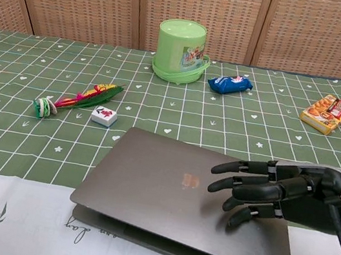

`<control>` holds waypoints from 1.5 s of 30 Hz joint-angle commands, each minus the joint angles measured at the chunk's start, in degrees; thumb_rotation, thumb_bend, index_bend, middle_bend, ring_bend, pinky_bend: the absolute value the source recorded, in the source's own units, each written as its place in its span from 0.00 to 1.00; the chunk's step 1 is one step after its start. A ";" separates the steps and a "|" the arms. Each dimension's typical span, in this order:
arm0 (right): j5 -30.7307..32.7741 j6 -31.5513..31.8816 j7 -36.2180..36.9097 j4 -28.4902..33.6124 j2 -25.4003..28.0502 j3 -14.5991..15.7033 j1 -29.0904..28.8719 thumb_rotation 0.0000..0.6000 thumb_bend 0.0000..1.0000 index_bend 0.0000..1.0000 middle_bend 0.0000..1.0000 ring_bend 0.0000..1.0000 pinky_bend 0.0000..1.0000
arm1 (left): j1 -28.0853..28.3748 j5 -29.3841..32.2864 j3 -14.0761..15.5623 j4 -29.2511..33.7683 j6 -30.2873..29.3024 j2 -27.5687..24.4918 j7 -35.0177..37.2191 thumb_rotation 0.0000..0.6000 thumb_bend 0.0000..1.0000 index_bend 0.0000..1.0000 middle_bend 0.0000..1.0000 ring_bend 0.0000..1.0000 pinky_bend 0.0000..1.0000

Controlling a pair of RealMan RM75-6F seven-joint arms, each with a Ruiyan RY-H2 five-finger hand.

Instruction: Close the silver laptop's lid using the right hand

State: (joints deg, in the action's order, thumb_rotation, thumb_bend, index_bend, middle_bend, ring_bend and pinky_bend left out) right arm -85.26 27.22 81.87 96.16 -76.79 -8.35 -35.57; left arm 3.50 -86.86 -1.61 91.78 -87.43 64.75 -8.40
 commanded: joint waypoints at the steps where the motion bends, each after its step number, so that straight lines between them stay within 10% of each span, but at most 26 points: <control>1: -0.01 0.48 1.13 -1.17 -0.96 0.86 -0.45 1.00 0.33 0.33 0.41 0.45 0.45 | 0.02 0.01 0.03 -0.03 0.09 0.02 -0.03 1.00 0.00 0.00 0.00 0.00 0.00; 16: -2.31 4.20 4.04 -2.23 -0.83 3.99 -1.67 1.00 0.33 0.33 0.40 0.45 0.43 | 0.02 -0.04 0.02 -0.07 0.16 0.07 -0.10 1.00 0.00 0.00 0.00 0.00 0.00; 22: -4.35 10.15 -0.20 -0.21 1.46 4.49 -0.51 1.00 0.33 0.27 0.25 0.32 0.26 | 0.00 0.09 0.01 -0.17 0.23 0.09 -0.04 1.00 0.00 0.00 0.00 0.00 0.00; 28: -8.32 21.14 -17.74 -0.05 4.45 5.54 3.27 1.00 0.29 0.10 0.06 0.10 0.01 | -0.01 -0.06 0.09 -0.28 0.23 0.20 0.00 1.00 0.00 0.00 0.00 0.00 0.00; 38: -7.18 41.73 -58.43 -3.33 4.86 6.83 15.42 1.00 0.21 0.00 0.00 0.00 0.00 | 0.07 0.44 -0.04 -0.78 0.64 0.36 0.60 1.00 0.00 0.00 0.00 0.00 0.00; 45: -8.27 54.86 -73.78 -9.10 2.50 6.46 22.08 1.00 0.17 0.00 0.00 0.00 0.00 | -0.14 0.23 0.02 -0.82 0.24 0.24 0.80 1.00 0.00 0.00 0.00 0.00 0.00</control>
State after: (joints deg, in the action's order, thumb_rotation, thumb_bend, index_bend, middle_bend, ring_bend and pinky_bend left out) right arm -92.83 74.21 15.92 91.12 -73.05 -1.89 -18.68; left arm 3.36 -86.63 -1.59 90.95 -87.19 65.00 -7.60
